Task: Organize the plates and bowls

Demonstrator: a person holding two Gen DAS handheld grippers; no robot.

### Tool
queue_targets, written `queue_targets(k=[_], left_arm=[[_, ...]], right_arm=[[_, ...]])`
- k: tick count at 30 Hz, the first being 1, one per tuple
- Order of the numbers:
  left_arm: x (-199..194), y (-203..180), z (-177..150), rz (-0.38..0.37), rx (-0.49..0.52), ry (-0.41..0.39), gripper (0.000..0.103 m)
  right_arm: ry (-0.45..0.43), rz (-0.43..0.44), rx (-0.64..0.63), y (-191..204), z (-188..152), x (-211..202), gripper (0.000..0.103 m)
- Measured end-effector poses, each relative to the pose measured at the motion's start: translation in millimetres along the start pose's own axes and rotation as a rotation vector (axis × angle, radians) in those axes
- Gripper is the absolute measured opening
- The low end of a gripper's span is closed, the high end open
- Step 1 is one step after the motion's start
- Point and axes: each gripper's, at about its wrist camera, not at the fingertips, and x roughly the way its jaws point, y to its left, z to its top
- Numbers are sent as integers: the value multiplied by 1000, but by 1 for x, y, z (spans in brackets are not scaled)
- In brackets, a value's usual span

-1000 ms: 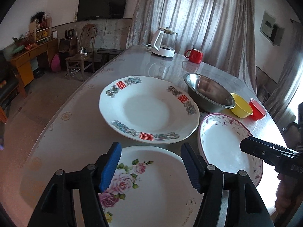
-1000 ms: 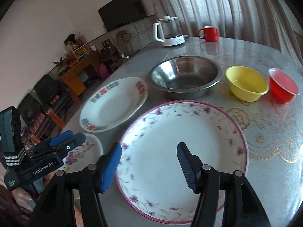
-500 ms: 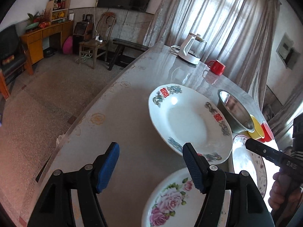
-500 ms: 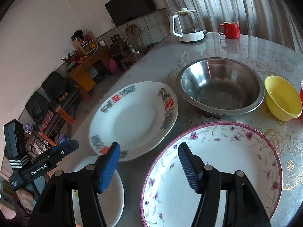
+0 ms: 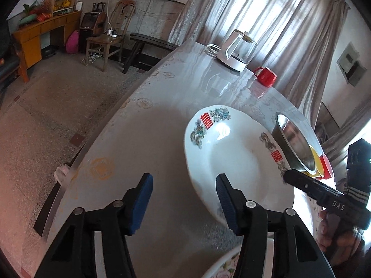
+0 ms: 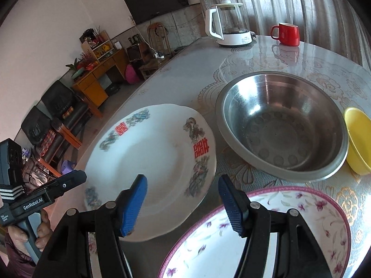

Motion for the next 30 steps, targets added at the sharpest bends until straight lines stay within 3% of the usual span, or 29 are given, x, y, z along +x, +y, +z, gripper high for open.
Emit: queue_targets(k=[2,6,12,15,18,20,23,30], left_arm=[[9,-1,7,6,7,11,49],[26,2,19,-10,-9,40,49],[46,5,33,-84,-38,84,47],[51,6,38,-139,-75,87,52],[52,-5,37,-171,-47,89,51],[52,-12,38,-118,-16,88,50],[50,-9,37,-119,-21,92,44],[42,-16,27,-107,39,104,44]], right_arm=[[9,4,-5,-1,3,8,64],[19,7,-17,0,7,22,64],[40,9,-32,0,8,37,62],[41,-3,-40,2,10,37,62],[42,0,-47,2,9,37,62],[44,9,-42,0,10,36,62],[42,4,-45,2,9,37,60],[29,-5,-47,0,5,31,54]])
